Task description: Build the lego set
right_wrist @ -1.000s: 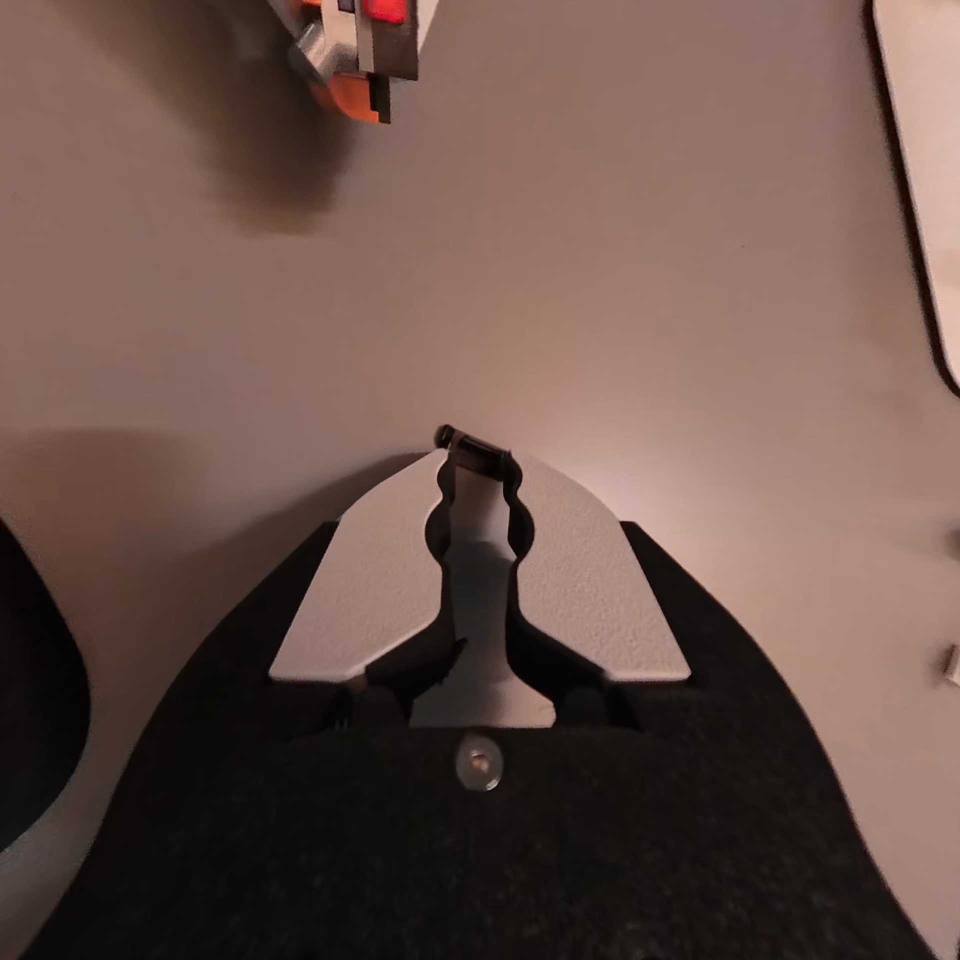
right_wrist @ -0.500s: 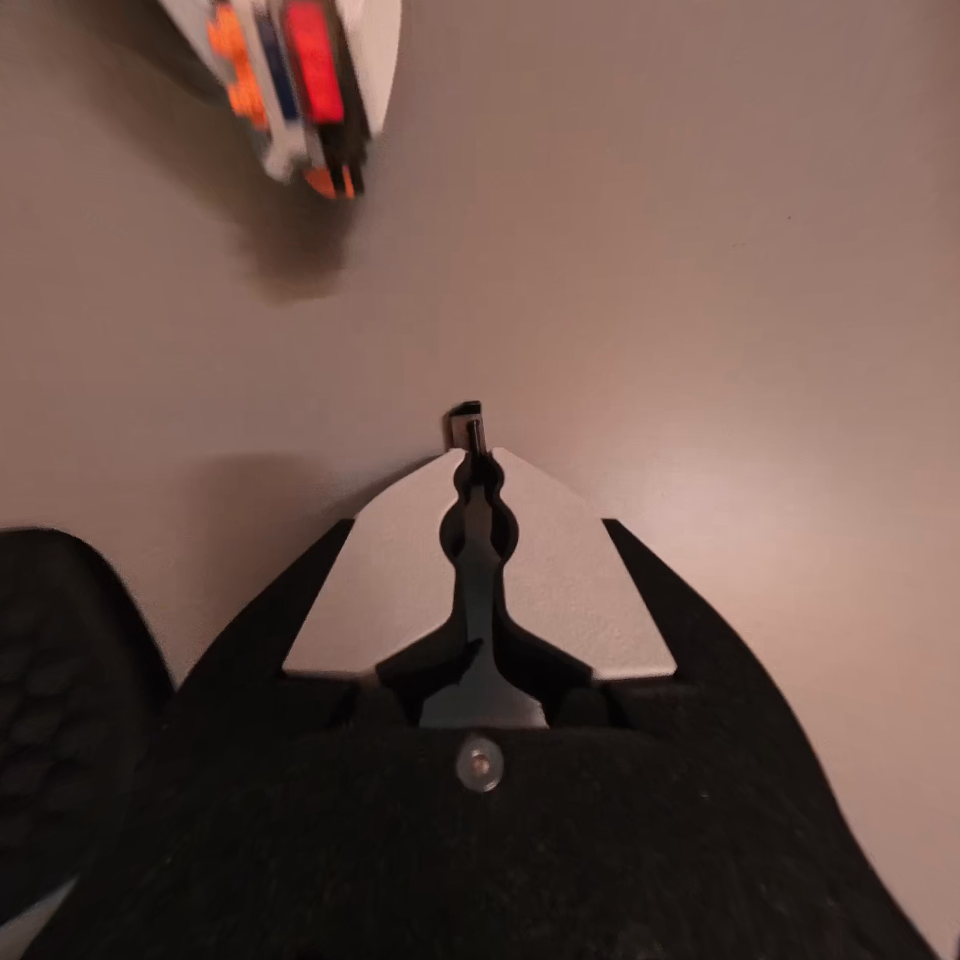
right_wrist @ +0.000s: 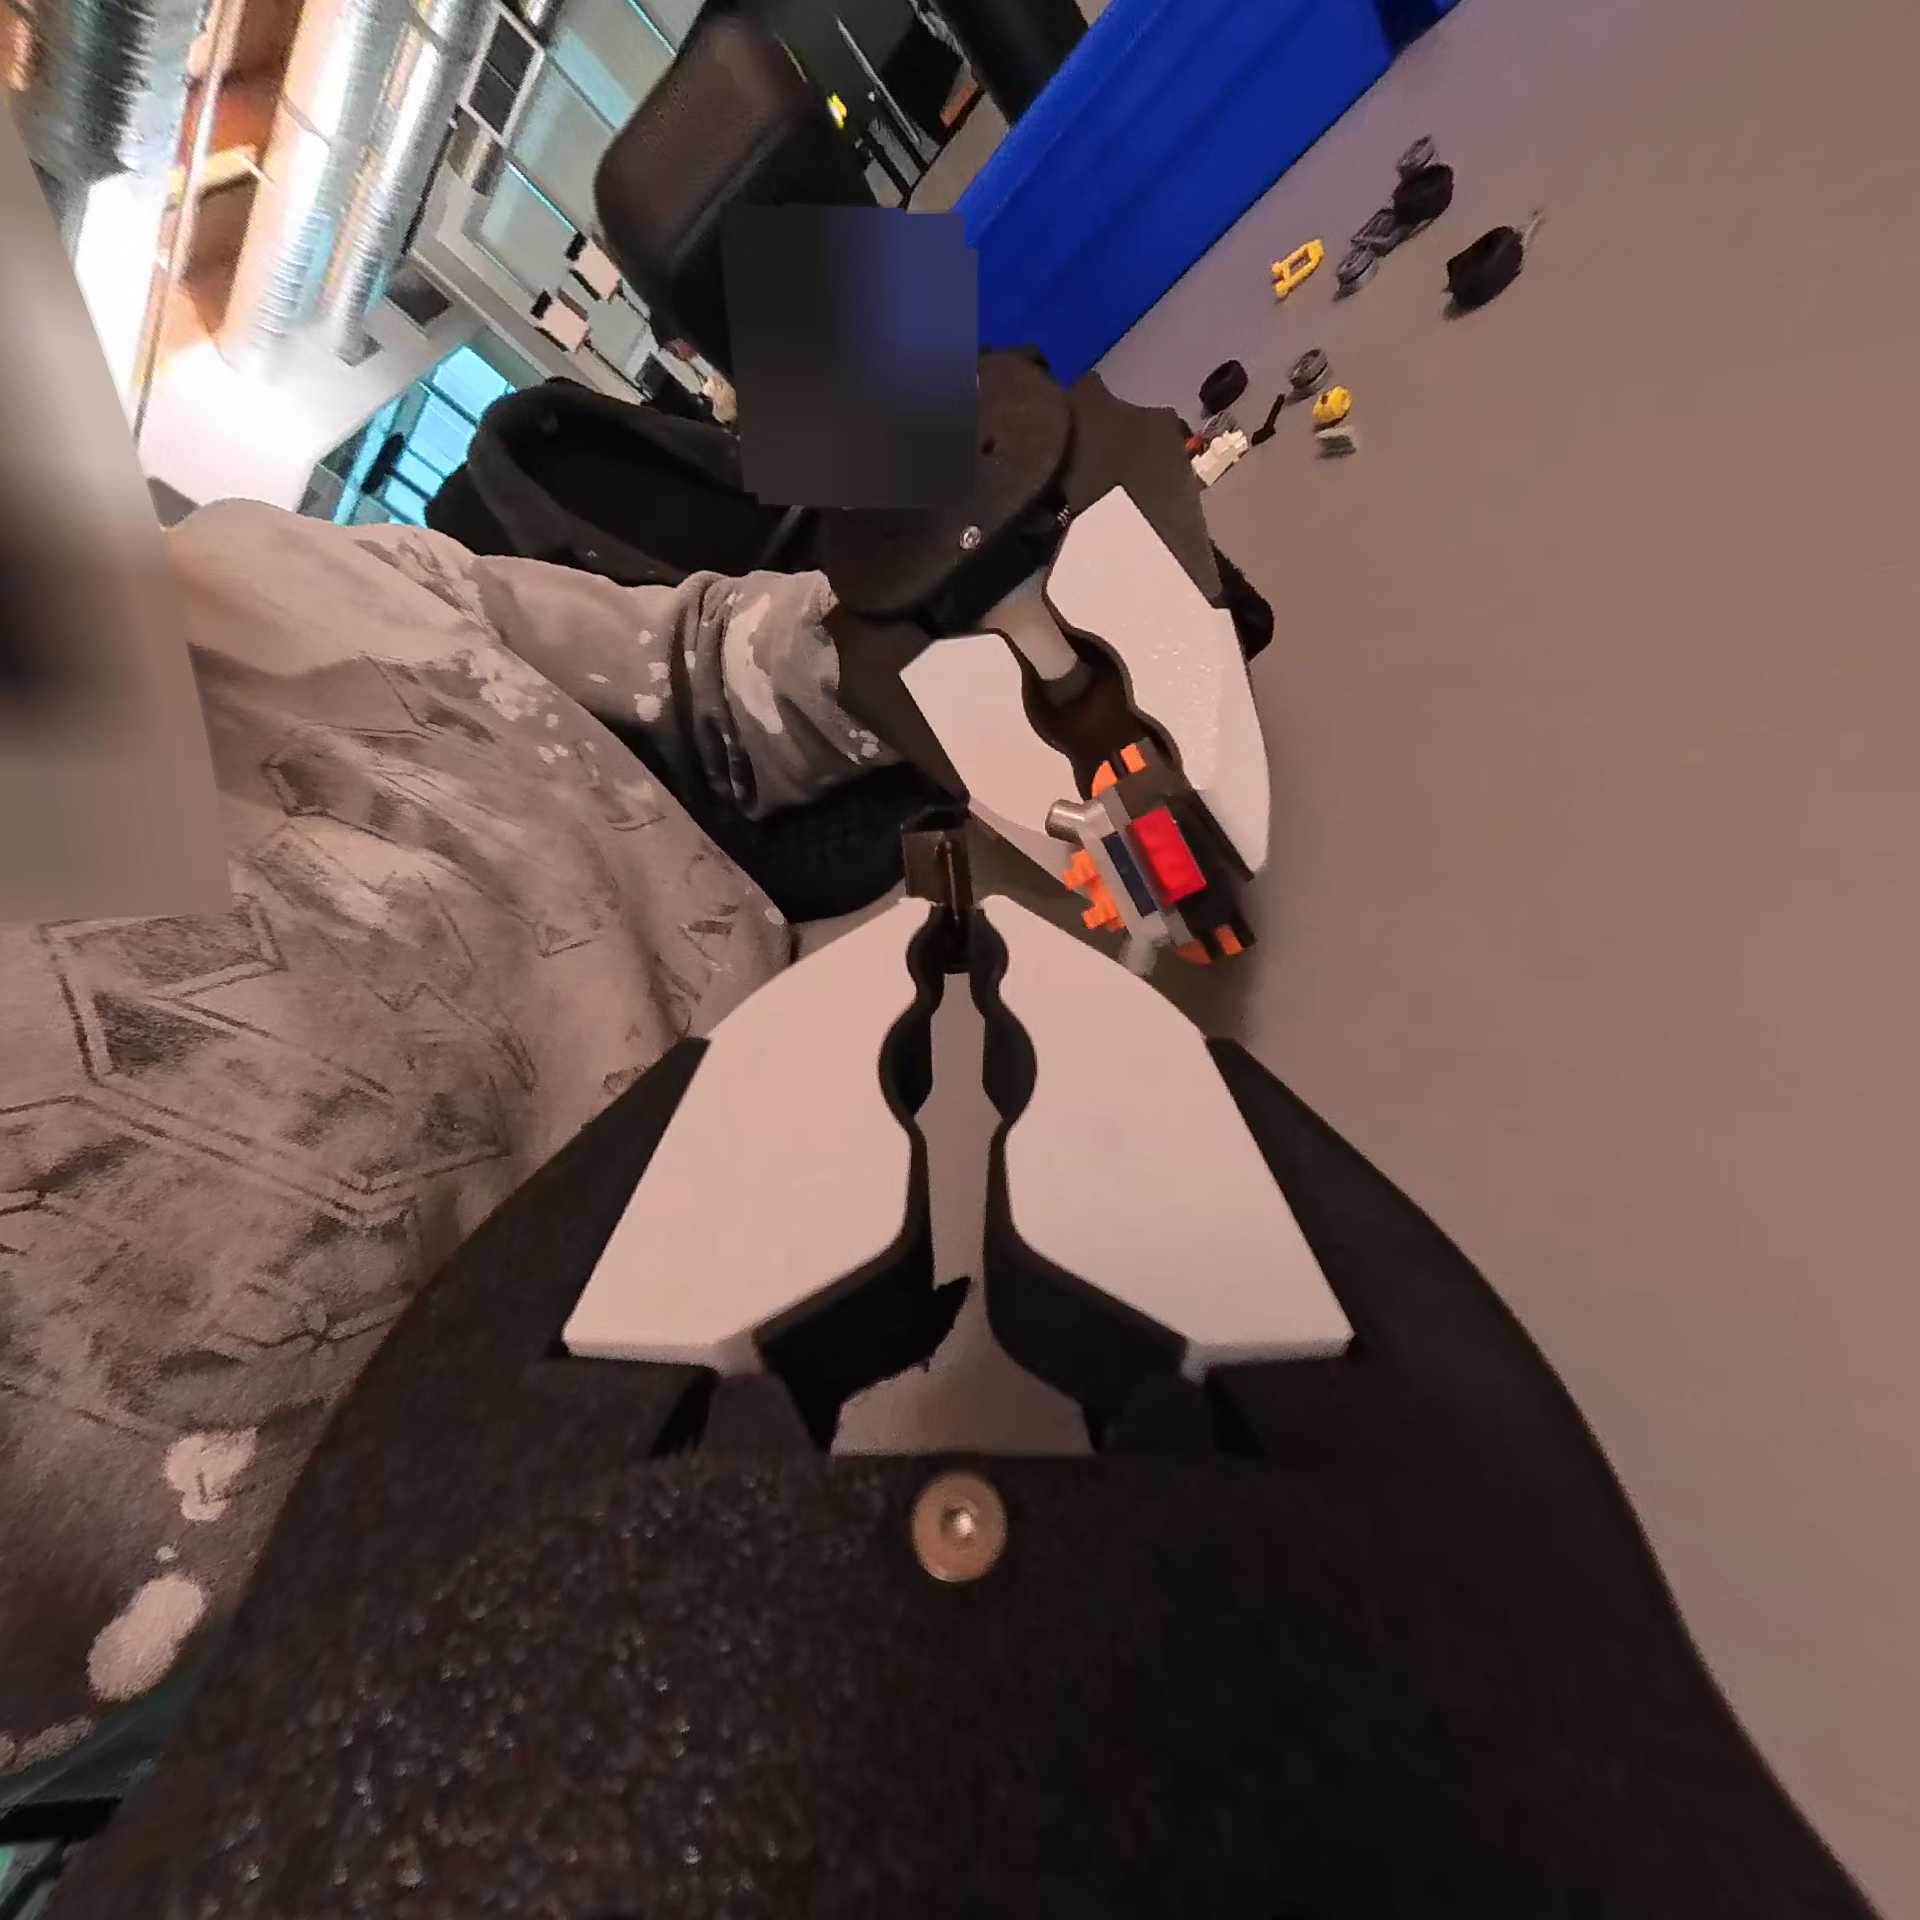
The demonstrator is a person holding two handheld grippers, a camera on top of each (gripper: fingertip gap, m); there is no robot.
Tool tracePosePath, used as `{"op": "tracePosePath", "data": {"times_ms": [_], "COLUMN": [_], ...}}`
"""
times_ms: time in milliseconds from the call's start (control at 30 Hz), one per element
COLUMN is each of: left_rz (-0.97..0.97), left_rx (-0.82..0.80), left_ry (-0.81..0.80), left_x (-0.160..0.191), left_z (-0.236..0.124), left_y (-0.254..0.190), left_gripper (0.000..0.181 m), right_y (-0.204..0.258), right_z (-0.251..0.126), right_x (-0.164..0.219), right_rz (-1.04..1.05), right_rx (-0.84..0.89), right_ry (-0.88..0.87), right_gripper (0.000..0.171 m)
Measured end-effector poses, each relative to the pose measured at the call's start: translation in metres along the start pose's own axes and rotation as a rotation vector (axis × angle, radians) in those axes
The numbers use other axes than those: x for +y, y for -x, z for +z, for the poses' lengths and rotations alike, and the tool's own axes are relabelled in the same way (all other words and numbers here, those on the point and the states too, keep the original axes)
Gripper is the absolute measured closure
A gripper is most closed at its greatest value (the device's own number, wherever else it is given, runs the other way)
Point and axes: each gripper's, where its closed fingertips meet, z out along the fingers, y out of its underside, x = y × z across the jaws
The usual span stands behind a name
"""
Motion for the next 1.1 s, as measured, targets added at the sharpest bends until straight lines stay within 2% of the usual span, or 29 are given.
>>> {"op": "tracePosePath", "data": {"times_ms": [200, 500, 600, 967, 1100], "left_rz": [0.010, -0.080, -0.093, -0.136, -0.131], "left_rx": [0.023, 0.096, 0.113, 0.181, 0.137], "left_ry": [-0.054, -0.102, -0.117, -0.209, -0.199], "left_x": [-0.009, -0.015, -0.017, -0.029, -0.027], "left_z": [-0.003, -0.003, -0.003, -0.010, -0.011], "left_y": [-0.006, -0.014, -0.014, -0.019, -0.011], "left_gripper": [0.167, 0.167, 0.167, 0.167, 0.166], "right_y": [-0.004, -0.014, -0.017, -0.013, -0.016], "right_z": [-0.003, -0.008, -0.008, -0.011, -0.017], "right_x": [-0.008, -0.015, -0.017, -0.032, -0.034], "right_rz": [0.009, 0.021, 0.035, -0.034, -0.082], "right_rx": [0.033, 0.094, 0.101, 0.131, 0.187], "right_ry": [0.012, 0.032, 0.026, 0.003, 0.001], "right_gripper": [0.167, 0.167, 0.162, 0.161, 0.161]}}
